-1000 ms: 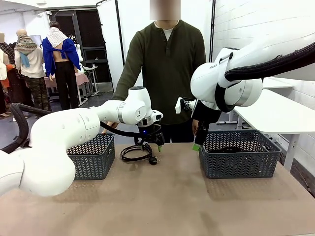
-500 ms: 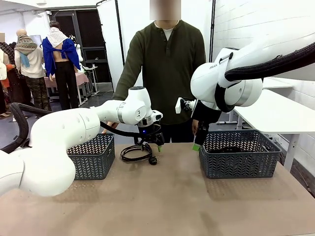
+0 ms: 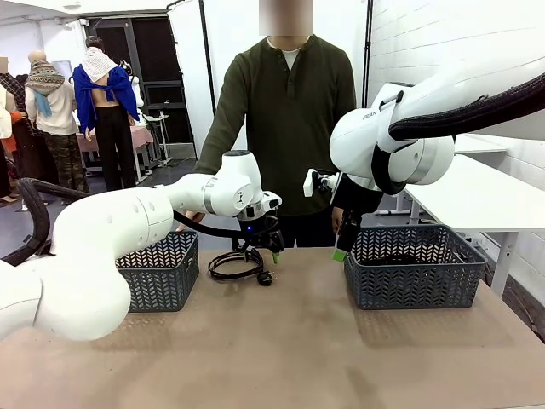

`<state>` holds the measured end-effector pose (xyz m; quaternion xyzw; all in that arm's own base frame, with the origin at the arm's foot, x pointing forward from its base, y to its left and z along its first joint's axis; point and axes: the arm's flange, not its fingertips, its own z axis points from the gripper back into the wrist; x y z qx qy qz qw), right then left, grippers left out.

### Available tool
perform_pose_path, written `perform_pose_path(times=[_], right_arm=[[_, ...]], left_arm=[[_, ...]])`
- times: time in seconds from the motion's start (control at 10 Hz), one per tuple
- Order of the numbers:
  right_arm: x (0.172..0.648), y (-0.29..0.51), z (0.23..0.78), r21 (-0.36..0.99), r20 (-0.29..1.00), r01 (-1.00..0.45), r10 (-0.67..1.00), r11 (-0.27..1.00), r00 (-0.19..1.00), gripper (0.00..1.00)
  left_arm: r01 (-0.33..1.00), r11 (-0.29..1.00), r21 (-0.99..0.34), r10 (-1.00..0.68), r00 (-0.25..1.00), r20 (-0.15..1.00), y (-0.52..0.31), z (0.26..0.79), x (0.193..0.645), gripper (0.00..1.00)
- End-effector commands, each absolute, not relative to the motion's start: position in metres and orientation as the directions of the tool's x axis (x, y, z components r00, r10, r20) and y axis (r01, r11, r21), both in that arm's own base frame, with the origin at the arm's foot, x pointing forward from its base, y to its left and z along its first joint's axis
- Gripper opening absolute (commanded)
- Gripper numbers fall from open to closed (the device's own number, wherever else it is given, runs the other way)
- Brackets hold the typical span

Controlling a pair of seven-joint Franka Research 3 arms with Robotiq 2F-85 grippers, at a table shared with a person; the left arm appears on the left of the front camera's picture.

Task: Organize the cables according to human instructions.
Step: Pick up a bundle of cables and place it in the basket indicated by the human.

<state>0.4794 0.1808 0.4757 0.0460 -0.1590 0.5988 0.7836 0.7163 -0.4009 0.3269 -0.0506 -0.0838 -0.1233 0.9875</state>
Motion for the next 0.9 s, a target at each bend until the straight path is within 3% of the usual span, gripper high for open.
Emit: perform_pose_path(times=[0.0,0.8], right_arm=[[0.479,0.181,0.475,-0.12,0.305,-0.951,0.922,0.286,0.239,1.0],[0.479,0.181,0.475,-0.12,0.305,-0.951,0.922,0.286,0.239,1.0]], left_arm=[[0.272,0.958,-0.088,-0.255,0.952,0.171,-0.403,0.324,0.72,1.0],[0.271,0.957,-0.101,-0.259,0.959,0.119,-0.413,0.307,0.732,1.0]])
